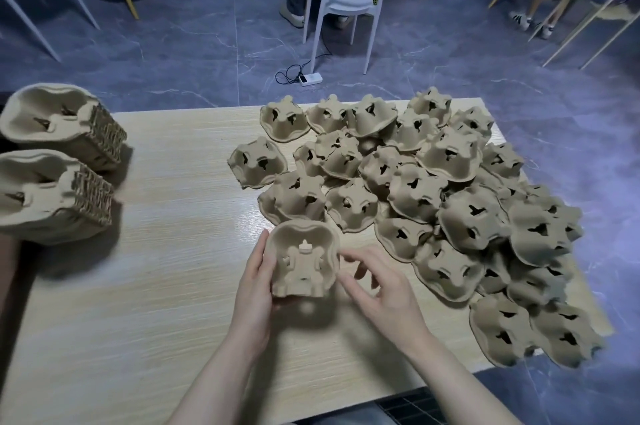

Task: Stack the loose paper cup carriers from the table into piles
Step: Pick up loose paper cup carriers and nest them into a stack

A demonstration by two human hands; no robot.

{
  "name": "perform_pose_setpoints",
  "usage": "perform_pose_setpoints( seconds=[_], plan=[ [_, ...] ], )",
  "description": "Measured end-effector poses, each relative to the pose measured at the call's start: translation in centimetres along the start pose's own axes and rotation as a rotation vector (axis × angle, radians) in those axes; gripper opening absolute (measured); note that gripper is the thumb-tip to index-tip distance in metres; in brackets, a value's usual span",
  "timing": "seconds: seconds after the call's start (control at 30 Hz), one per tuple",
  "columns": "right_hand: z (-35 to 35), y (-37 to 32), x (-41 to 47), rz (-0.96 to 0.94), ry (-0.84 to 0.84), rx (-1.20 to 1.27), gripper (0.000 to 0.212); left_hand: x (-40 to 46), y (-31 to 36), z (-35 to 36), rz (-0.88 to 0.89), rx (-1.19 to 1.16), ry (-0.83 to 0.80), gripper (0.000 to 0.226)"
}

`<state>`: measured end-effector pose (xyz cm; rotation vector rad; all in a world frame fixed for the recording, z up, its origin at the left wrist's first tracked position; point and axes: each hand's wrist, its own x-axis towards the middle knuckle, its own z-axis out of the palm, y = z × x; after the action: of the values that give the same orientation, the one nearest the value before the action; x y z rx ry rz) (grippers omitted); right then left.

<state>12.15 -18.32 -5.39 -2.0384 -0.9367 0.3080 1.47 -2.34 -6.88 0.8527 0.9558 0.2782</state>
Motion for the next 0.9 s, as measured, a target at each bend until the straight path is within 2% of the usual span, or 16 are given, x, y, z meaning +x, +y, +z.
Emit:
perform_pose_setpoints(
  seconds=[0.13,0.4,0.63,0.8,0.9],
  plan=[
    [-0.5,1.3,3.5,0.044,-0.039,-0.047,0.036,0.2,-1.1,-1.4,0.033,0.003,0.083,0.040],
    [0.8,1.9,11.9,-0.021,-0.202,-0.221,0.051,-0.1,-3.3,-2.9,0.004,-0.078,0.219,0.048],
    [2.5,1.8,15.9,0.018,-0.350,-0.336,0.064,-1.3,-3.7,-3.5,0.082,0.042,0.224,0.053],
    [3.0,1.9,16.0,-0.017,-0.350,-0.457,0.068,-1.4,-3.9,-3.9,0.147,0.218,0.229,0.053],
    [3.2,2.1,15.1,-0.024,-0.335,-0.412,0.068,-1.0,-3.8,-3.9,0.164,0.232,0.237,0.052]
  ],
)
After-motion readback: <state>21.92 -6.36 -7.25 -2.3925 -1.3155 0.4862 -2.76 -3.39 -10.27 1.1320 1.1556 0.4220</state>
